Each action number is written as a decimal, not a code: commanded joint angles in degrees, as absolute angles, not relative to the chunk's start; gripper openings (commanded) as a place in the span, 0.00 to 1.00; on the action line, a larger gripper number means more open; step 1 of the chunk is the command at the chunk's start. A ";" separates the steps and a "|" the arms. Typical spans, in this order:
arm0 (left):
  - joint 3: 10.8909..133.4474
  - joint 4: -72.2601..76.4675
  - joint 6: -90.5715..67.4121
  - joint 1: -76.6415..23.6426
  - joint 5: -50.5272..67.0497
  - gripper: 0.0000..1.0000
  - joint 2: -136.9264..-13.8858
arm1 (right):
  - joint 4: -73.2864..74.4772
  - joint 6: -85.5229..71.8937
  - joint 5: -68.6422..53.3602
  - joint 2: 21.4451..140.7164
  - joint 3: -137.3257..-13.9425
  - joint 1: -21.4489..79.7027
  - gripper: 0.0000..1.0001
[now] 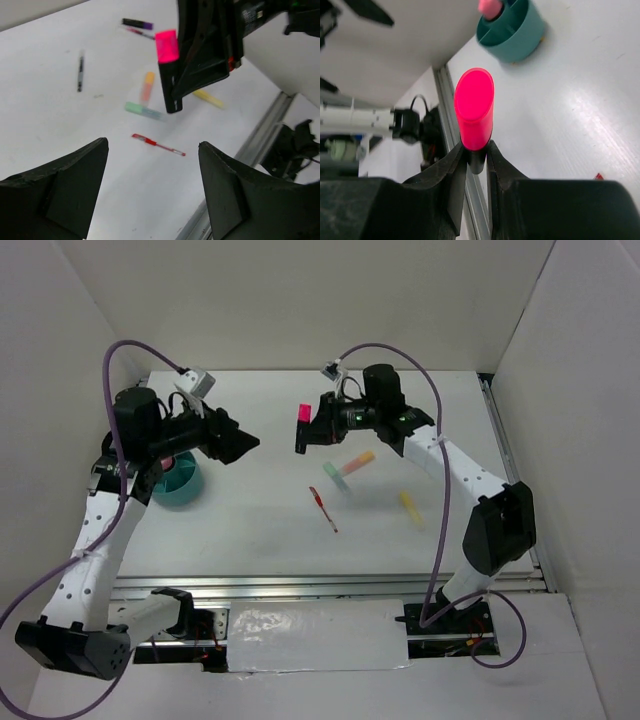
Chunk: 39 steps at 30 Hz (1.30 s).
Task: Sort the stationery into containers
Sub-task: Pick up the pen from the center of the board.
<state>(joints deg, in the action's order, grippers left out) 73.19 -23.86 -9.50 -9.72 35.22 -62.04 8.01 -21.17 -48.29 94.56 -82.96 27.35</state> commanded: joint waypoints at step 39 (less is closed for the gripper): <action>71.54 -14.85 -15.91 -15.56 57.40 0.13 -65.83 | 23.29 1.68 -63.29 90.88 -90.00 39.90 0.16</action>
<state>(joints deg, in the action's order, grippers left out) 71.61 -15.38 -16.84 -15.51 57.80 -66.54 25.10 2.98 -62.96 91.31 -87.02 38.74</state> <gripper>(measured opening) 0.225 0.260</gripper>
